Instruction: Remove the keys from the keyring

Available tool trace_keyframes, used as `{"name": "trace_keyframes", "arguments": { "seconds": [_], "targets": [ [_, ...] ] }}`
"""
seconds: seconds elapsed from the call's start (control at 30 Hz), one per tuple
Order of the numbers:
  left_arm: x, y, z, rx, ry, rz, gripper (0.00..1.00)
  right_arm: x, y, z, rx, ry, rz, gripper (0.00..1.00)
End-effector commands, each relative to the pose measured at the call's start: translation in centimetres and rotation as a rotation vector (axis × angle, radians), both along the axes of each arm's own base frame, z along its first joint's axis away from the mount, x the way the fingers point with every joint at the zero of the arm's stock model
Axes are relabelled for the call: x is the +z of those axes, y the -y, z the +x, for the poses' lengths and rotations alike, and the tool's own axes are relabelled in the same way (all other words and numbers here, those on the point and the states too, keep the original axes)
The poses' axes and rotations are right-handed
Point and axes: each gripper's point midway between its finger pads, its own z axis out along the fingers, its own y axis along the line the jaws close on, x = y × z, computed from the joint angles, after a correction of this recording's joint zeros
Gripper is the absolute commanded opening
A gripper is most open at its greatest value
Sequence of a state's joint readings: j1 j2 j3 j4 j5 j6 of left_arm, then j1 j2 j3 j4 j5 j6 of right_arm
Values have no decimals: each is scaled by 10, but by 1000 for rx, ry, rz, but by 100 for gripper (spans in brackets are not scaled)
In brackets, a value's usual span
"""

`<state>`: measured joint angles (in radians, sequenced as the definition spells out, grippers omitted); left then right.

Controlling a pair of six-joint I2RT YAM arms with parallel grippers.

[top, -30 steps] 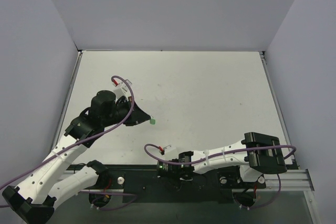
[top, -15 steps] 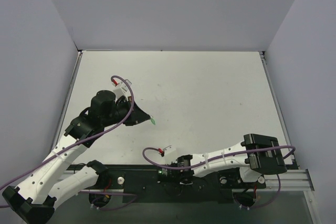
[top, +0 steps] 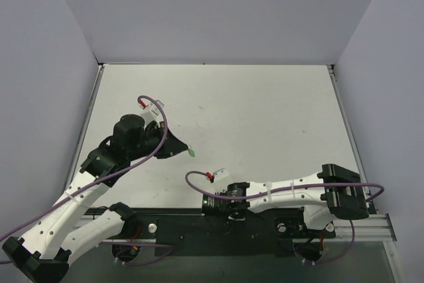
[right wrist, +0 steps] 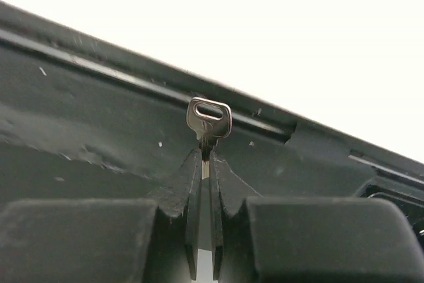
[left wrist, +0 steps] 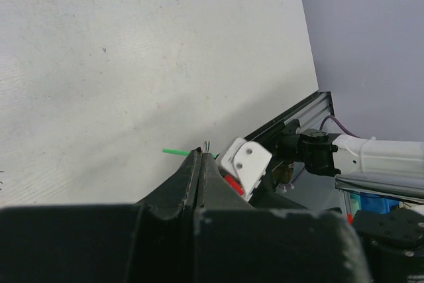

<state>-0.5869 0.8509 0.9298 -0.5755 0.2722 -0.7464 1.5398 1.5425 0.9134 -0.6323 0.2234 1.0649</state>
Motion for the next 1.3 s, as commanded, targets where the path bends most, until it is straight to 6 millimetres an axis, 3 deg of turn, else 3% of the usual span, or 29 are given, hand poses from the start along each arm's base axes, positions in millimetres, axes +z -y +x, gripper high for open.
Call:
{"name": "trace_keyframes", "arguments": {
  "seconds": [0.0,0.17,0.33,0.43,0.53,0.73,1.0,1.27],
  "targets": [
    [13,-6,5,30,55,-12,0,42,2,43,-70,63,33,0],
    [11,-7,4,43,54,-21,0,68,6,90,-137,80,20,0],
    [8,-7,4,46,52,-18,0,75,3,122,-172,56,1,0],
    [5,-8,4,46,44,-14,0,84,-2,140,-193,54,21,37],
    [3,-8,3,44,41,-9,0,90,-4,154,-206,60,17,51],
    [-10,-7,5,38,20,16,0,103,2,163,-230,77,30,55],
    [-21,6,26,36,2,27,0,137,55,165,-368,200,39,64],
    [-22,35,58,-1,-29,5,0,159,92,145,-454,252,131,75]
  ]
}}
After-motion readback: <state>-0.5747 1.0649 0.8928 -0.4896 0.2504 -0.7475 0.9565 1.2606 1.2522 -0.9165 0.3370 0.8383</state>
